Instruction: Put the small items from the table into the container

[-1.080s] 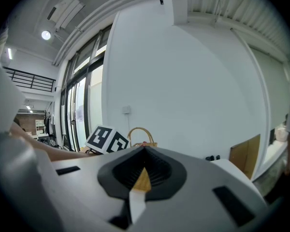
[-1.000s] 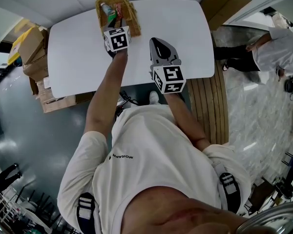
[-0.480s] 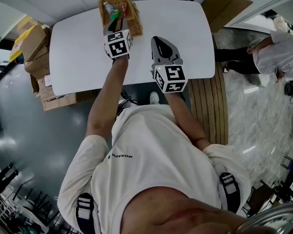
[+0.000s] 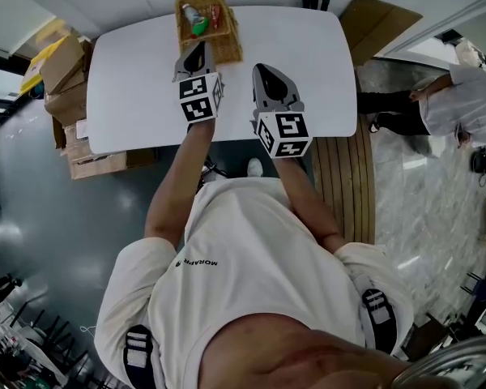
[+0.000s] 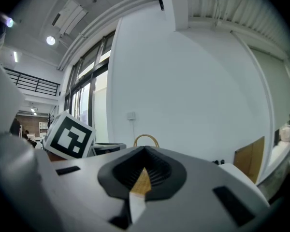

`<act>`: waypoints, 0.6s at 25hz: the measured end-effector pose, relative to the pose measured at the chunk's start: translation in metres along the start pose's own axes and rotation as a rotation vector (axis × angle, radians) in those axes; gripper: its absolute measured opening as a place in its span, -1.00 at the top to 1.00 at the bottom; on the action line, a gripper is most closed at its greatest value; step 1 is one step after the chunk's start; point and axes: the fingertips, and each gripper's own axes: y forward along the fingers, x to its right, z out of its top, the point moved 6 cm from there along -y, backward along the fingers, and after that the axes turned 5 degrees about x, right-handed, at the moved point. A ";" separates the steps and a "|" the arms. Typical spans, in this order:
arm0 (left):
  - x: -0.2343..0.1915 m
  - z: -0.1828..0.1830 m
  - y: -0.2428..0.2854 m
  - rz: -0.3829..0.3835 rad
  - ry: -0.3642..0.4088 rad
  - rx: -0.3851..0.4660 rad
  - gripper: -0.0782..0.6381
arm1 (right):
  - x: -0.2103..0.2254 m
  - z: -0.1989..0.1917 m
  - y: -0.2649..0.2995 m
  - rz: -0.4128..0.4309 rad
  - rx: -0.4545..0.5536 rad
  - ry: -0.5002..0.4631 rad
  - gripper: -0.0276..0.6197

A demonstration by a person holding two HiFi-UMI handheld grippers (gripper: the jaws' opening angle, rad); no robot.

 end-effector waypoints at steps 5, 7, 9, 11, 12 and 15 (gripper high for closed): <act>0.010 0.008 -0.028 -0.020 0.016 0.024 0.77 | -0.007 0.006 0.000 0.016 0.001 -0.012 0.88; 0.012 0.010 -0.039 -0.021 0.016 0.037 0.77 | -0.010 0.007 0.000 0.022 0.006 -0.018 0.88; 0.016 0.011 -0.049 -0.020 0.017 0.044 0.77 | -0.012 0.008 -0.001 0.026 0.010 -0.021 0.88; 0.017 0.010 -0.057 -0.015 0.022 0.054 0.77 | -0.015 0.009 -0.001 0.032 0.013 -0.024 0.88; 0.018 0.009 -0.060 -0.014 0.025 0.060 0.77 | -0.017 0.009 -0.002 0.035 0.015 -0.025 0.88; 0.020 0.010 -0.072 -0.014 0.026 0.072 0.77 | -0.022 0.008 -0.006 0.045 0.016 -0.025 0.88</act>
